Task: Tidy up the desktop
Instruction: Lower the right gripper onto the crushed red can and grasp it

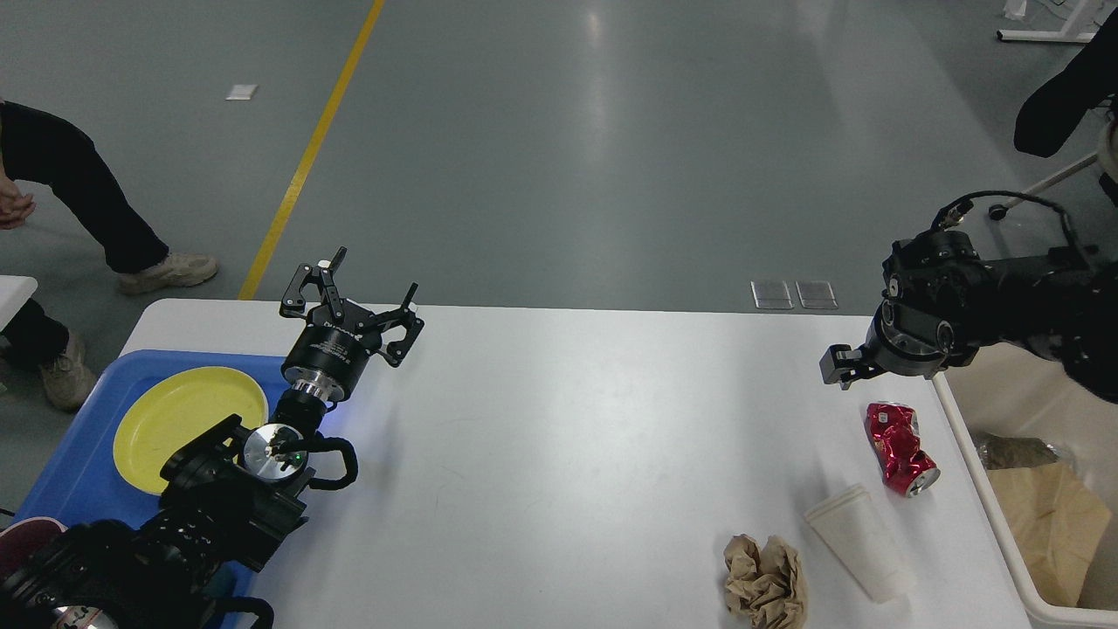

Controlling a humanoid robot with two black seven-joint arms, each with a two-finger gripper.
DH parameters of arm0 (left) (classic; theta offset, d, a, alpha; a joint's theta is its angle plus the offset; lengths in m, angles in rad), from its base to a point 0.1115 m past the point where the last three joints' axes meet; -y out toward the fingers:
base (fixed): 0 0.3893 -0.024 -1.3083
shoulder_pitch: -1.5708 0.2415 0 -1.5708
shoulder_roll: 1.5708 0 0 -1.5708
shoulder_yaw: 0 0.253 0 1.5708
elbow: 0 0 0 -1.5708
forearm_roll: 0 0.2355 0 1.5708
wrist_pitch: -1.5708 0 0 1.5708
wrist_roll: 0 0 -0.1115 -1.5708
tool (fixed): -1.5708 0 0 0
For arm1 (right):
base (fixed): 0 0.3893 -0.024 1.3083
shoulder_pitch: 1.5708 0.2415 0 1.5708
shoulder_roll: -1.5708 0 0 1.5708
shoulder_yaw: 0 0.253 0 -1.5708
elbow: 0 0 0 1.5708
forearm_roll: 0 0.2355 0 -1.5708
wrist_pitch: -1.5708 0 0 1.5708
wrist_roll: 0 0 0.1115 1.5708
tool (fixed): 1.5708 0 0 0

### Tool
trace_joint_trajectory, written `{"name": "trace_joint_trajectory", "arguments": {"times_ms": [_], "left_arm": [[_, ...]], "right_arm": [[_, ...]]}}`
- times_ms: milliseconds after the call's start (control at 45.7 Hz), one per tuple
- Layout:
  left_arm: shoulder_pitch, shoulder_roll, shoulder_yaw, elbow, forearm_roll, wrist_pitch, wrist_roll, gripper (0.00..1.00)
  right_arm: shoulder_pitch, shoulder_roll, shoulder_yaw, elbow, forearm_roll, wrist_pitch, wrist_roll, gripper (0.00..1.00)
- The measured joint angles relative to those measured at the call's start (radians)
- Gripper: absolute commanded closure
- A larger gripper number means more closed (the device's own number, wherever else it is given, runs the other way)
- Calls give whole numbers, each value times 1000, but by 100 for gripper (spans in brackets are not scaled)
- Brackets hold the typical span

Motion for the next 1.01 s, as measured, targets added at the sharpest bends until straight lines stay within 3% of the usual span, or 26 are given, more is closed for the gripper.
{"name": "trace_joint_trajectory", "arguments": {"times_ms": [263,1007], "left_arm": [[0,0,0,0,0,0,0,3],[0,0,0,0,0,0,0,3]], "right_arm": [[-192,9,8,-177,-7,-9,2,0],[-344,10,50,-229,2,-85,5,0]]}}
